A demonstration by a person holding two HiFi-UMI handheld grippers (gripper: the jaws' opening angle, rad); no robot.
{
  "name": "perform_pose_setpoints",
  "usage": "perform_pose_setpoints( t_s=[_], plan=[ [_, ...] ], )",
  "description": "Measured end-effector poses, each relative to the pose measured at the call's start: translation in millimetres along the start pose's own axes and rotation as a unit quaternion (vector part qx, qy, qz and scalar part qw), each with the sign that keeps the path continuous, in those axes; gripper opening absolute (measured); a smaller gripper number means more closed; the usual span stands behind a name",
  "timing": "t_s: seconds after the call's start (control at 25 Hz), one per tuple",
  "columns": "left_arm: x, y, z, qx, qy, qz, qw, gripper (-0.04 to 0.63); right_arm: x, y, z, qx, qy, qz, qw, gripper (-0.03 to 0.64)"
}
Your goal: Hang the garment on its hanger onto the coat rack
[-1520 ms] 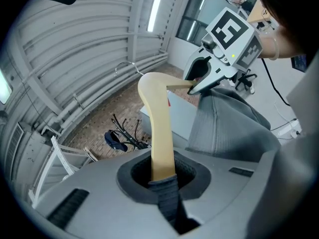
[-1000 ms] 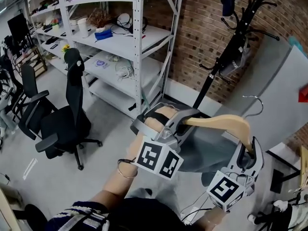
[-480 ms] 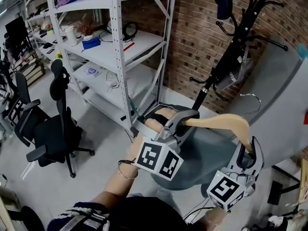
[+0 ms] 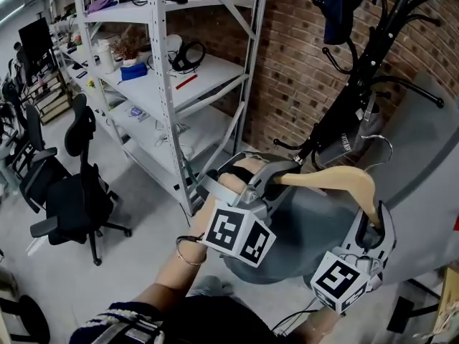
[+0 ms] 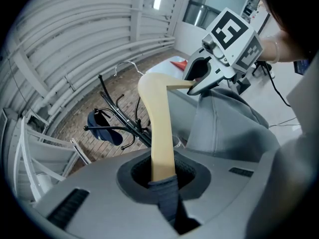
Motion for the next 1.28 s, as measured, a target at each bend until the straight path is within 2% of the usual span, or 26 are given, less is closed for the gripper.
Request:
perform_pose_setpoints(
  t_s=[0.36,0.72,1.28],
  plan=[
    [26.9,-72.4,15.4,0.0,-0.013,0.001,0.9999,0.026,9.6,-78.9,-7.0,0.007,-0.012,-0.005,1.0,0.107],
    [57.2,-140.7,18.3,0.027,-0.018,-0.006,0.9994,0.026,26.5,-144.3,-4.7,0.001,-0.025,0.025,0.999,0.107],
    [107.8,-201.7,-14.1,0.084,0.016,0.015,0.9962,0.026,63.1,-210.1,22.0,-0.037,-0.029,0.078,0.996,0.107]
  ],
)
Point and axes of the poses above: the fingertips, and each gripper's own axes: y backward along the fingers, z to its left, x out of its underside, the point moved 6 cm from there along y, backward along the fingers, and after that the axes turned 7 degrees about -x, right-handed, at the moved point
